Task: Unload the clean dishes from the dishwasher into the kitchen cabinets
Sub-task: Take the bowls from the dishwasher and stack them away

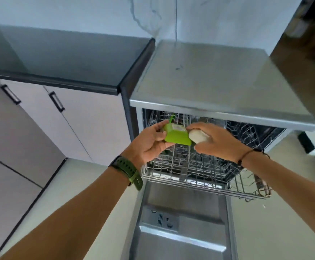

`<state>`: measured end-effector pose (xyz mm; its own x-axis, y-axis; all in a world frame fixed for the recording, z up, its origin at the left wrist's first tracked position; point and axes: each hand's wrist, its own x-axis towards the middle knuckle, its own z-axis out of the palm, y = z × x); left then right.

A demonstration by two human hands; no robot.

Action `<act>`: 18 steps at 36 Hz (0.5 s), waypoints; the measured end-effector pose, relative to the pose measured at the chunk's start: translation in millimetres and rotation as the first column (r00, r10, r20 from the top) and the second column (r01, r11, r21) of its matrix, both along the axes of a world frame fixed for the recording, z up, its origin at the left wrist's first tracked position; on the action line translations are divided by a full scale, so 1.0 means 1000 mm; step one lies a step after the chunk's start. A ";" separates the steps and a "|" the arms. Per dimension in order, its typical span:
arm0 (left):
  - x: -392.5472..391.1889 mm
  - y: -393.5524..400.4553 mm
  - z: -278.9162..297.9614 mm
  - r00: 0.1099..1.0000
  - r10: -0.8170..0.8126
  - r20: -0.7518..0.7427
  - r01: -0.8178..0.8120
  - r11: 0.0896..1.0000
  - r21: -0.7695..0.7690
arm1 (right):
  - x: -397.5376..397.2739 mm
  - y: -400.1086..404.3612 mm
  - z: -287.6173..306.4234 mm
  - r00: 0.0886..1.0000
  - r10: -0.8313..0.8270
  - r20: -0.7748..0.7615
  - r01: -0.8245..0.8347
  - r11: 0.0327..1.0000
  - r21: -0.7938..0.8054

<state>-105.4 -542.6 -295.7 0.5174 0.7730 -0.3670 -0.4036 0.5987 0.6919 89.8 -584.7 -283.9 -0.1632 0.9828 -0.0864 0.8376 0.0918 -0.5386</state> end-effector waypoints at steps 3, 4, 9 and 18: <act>-0.030 -0.024 0.029 0.996 0.067 0.052 -0.068 0.998 0.017 | -0.026 -0.016 0.032 0.999 0.026 -0.025 -0.026 1.000 0.017; -0.042 -0.031 0.038 0.996 0.069 0.061 -0.072 0.997 0.037 | -0.036 -0.021 0.043 0.999 0.033 -0.025 -0.032 0.999 0.023; -0.117 -0.070 0.090 0.992 0.085 0.089 -0.099 0.982 0.162 | -0.107 -0.042 0.100 0.995 0.096 0.004 -0.096 0.993 0.069; -0.276 -0.137 0.164 0.959 0.218 0.181 -0.258 0.937 0.235 | -0.262 -0.083 0.177 0.967 0.255 -0.014 -0.253 0.964 0.085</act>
